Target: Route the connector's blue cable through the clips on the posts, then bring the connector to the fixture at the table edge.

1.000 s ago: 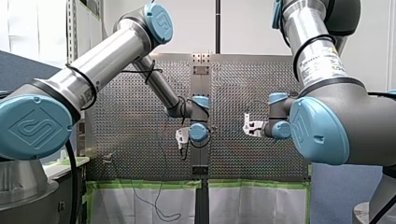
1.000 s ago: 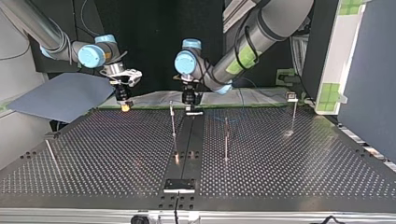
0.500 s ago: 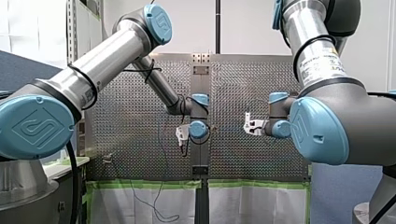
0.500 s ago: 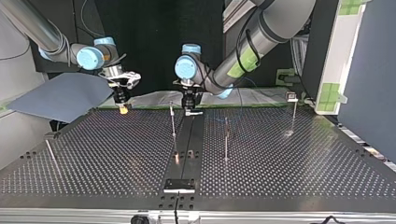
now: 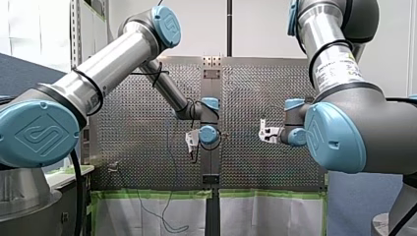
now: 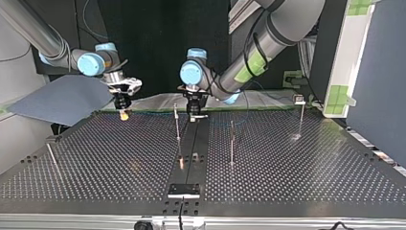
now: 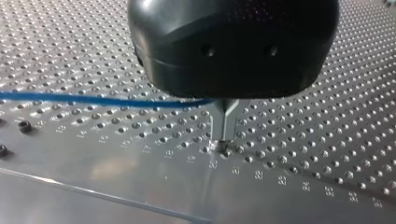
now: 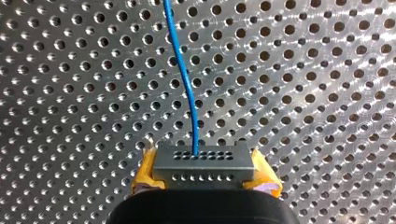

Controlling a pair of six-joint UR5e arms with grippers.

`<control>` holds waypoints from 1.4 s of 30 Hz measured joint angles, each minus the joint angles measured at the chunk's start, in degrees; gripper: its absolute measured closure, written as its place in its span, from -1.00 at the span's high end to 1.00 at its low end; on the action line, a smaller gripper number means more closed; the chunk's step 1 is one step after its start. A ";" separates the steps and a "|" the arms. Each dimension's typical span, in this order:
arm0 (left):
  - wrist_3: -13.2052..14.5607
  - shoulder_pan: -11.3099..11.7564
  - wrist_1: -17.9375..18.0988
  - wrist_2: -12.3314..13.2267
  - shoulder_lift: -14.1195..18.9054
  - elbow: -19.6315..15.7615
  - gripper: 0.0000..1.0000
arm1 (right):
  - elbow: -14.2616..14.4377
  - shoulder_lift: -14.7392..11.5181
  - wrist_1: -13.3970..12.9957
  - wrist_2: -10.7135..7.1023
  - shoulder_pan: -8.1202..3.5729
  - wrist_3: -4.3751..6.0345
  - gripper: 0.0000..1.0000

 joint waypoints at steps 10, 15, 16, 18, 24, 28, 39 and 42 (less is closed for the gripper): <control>0.01 1.48 -0.56 0.85 -0.77 1.53 -1.00 | -2.63 1.92 0.77 -0.44 0.02 0.28 -1.00; 0.18 1.73 -2.14 0.75 -2.43 3.37 -1.00 | -3.68 2.14 1.27 -0.65 -0.08 0.28 -1.00; 0.17 1.76 -2.33 0.75 -2.60 3.71 -1.00 | -3.86 2.18 1.33 -0.68 -0.12 0.29 -1.00; 0.12 1.90 -2.60 0.75 -2.87 4.50 -1.00 | -4.25 2.29 1.49 -0.74 -0.26 0.29 -1.00; 0.09 2.31 -2.77 0.74 -3.01 5.85 -1.00 | -5.52 2.99 2.08 -0.91 -0.45 0.28 -1.00; 0.09 2.65 -2.84 0.57 -3.03 6.03 -1.00 | -6.42 3.40 2.54 -0.93 -0.46 0.28 -1.00; 0.16 3.48 -3.01 1.00 -3.11 6.07 -1.00 | -8.38 4.81 3.85 -0.93 -0.46 0.11 -1.00; 0.17 3.60 -3.06 1.27 -3.10 6.07 -1.00 | -8.60 5.22 4.03 -0.93 -0.38 -0.05 -1.00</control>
